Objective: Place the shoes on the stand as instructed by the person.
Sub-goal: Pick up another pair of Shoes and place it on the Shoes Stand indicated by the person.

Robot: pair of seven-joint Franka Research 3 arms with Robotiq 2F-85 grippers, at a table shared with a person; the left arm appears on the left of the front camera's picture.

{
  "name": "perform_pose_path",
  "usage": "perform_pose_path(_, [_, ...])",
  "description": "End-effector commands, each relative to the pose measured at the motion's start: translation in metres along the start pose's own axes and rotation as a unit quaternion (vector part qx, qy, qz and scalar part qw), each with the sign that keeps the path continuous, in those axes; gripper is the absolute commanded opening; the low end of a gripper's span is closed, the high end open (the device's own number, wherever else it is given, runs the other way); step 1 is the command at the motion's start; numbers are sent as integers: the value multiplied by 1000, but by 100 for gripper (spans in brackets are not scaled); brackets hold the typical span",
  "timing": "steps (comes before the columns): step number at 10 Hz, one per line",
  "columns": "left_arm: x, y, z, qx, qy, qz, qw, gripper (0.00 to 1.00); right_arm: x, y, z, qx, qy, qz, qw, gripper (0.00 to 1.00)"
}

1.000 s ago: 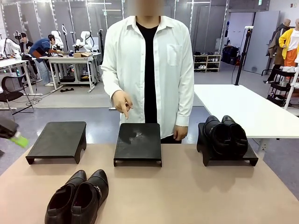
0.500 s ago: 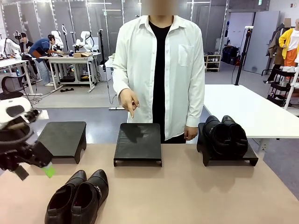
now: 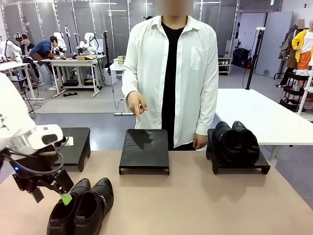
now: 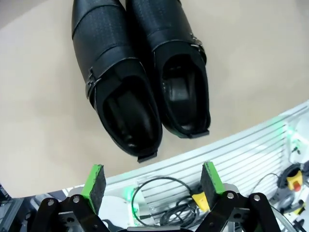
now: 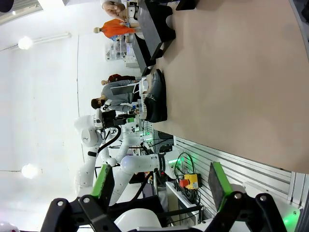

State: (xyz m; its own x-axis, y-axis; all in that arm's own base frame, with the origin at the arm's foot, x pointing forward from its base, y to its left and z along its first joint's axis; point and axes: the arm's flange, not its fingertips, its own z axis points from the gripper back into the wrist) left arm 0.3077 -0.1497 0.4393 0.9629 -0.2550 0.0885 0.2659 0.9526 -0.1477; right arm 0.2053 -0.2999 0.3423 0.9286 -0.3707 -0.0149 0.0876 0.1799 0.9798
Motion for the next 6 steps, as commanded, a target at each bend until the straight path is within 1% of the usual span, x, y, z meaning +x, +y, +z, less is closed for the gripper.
perform_pose_path(1, [6, -6, -21, 10, -4, 35, 999, 100, -5, 3, -1, -2, 3, -2, 1000, 100])
perform_pose_path(3, [11, -8, -33, 25, -23, 45, 998, 100, -5, 3, -1, -2, 3, -2, 1000, 100])
perform_pose_path(4, [17, -10, -40, 22, -32, 51, 998, 100, -5, 3, -1, -2, 3, -2, 1000, 100])
perform_pose_path(6, [26, -16, -54, 28, -34, 64, 997, 100, -5, 3, -1, -2, 3, -2, 1000, 100])
